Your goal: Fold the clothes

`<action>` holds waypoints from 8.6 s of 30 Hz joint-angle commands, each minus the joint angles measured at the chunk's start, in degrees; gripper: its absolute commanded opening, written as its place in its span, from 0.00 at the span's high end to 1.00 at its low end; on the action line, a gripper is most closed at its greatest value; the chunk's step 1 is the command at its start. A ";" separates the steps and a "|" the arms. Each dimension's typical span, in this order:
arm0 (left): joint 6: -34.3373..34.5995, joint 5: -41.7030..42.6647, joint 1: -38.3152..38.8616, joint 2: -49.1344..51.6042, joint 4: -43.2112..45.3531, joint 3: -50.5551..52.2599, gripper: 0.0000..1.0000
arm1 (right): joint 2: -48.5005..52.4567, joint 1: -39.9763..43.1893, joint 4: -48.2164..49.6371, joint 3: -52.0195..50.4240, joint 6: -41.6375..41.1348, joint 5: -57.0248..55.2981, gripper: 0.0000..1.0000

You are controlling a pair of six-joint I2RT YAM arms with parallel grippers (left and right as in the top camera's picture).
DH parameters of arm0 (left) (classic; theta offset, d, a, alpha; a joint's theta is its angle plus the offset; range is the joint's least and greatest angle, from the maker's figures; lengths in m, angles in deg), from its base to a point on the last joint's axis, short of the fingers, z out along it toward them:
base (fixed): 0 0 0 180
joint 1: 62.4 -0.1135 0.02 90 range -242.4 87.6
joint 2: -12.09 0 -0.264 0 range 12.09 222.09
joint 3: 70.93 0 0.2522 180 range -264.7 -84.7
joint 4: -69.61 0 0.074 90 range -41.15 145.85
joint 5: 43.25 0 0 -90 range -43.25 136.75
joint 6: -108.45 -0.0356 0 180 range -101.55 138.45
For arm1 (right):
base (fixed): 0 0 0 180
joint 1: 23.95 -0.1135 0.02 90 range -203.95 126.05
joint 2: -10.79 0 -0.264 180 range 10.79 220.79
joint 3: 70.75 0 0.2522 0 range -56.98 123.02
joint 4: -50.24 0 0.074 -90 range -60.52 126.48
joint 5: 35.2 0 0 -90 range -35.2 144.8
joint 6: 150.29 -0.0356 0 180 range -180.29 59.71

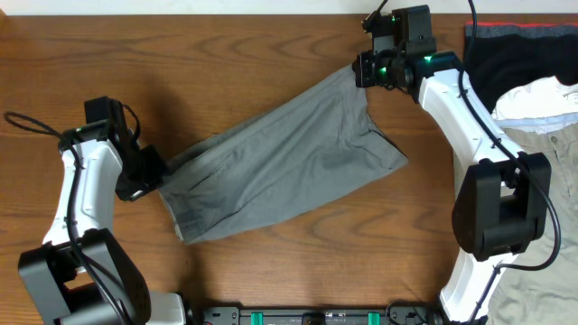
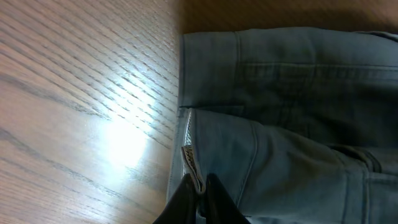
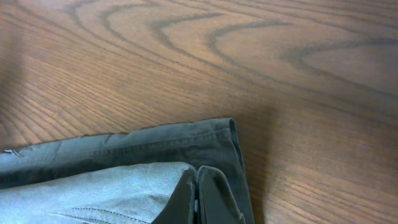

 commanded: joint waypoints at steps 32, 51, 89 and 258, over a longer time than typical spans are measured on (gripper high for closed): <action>-9.01 13.00 4.42 -0.63 2.45 0.74 0.94 | 0.61 -0.52 -26.64 -0.50 8.04 10.45 0.93; -5.92 -1.51 8.59 1.31 16.70 18.53 0.94 | 1.88 5.57 -32.44 -17.97 -15.89 -21.64 0.94; -5.07 -2.12 8.59 1.84 18.23 18.53 0.92 | -1.92 11.06 -23.12 -16.83 21.49 19.98 0.67; -0.61 -2.84 8.59 -5.92 -2.93 -10.40 0.16 | -15.69 2.67 -14.95 -19.80 5.57 9.44 0.59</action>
